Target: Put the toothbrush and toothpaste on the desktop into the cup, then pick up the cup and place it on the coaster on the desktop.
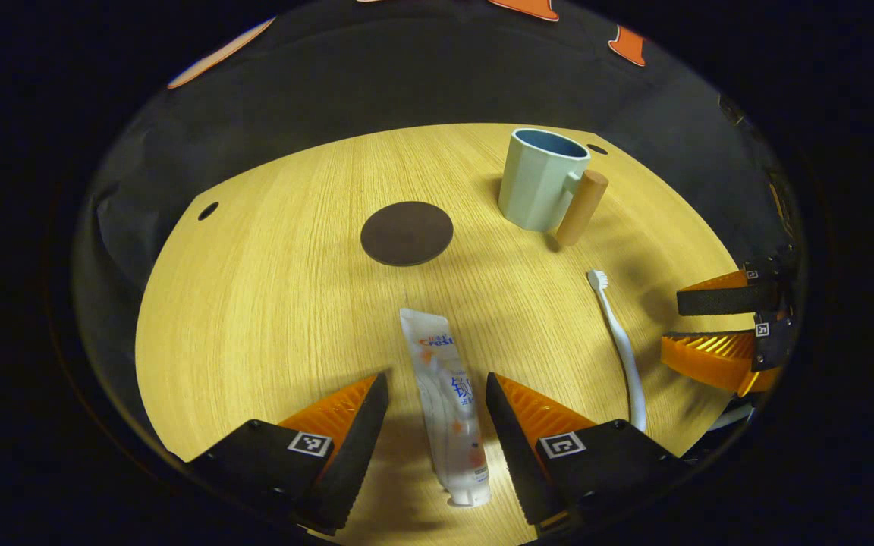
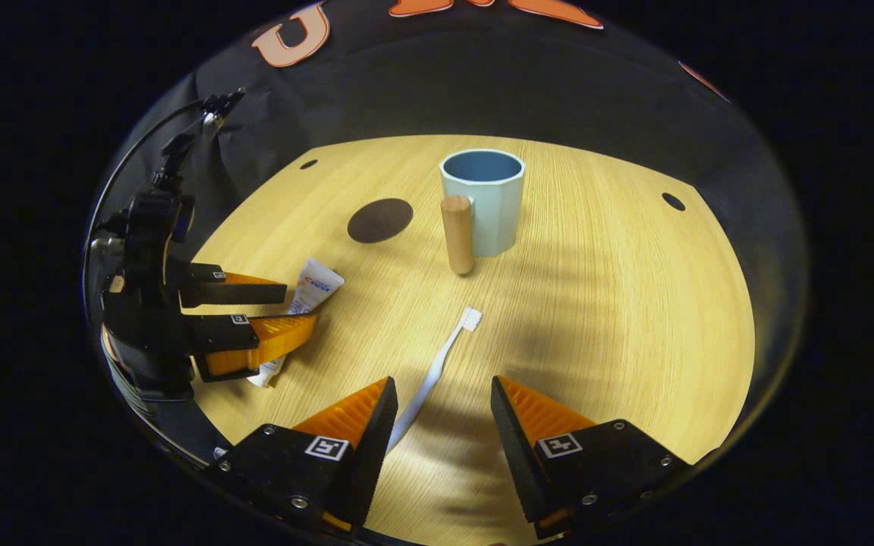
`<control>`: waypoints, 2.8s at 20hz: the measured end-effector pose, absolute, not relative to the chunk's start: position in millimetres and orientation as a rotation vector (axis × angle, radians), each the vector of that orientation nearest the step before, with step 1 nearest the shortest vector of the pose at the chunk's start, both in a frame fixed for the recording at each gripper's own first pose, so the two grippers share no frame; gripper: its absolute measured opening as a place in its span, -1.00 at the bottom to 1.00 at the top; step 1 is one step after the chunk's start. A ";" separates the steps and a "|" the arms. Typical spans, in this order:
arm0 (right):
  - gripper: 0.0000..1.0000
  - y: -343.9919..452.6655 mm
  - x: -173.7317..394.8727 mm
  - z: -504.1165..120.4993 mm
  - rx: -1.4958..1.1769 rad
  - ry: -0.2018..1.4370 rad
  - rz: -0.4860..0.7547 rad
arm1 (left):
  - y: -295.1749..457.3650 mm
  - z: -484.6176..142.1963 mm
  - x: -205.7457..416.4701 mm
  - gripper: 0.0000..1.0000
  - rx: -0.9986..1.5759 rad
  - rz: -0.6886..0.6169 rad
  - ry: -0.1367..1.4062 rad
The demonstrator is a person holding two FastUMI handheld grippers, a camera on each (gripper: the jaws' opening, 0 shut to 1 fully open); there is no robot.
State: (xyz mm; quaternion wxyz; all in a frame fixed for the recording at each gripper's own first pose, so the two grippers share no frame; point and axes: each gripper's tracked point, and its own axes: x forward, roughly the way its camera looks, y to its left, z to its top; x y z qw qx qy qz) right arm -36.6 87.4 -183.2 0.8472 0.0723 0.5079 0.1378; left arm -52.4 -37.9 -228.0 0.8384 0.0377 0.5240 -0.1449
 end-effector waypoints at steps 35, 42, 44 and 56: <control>-0.89 109.8 -10.8 -215.3 0.222 1.104 0.120 | -43.4 -201.6 -51.8 -0.73 -0.040 -0.298 0.996; -0.89 107.9 -5.2 -213.2 0.261 1.043 0.131 | -40.8 -188.2 -49.3 -0.73 -0.042 -0.291 0.961; -0.89 105.8 -1.3 -207.8 0.273 1.012 0.134 | -44.0 -184.2 -49.5 -0.73 -0.049 -0.294 0.954; -0.89 93.4 18.7 -163.2 0.379 0.819 0.222 | -39.9 -159.6 -43.2 -0.73 -0.063 -0.292 0.868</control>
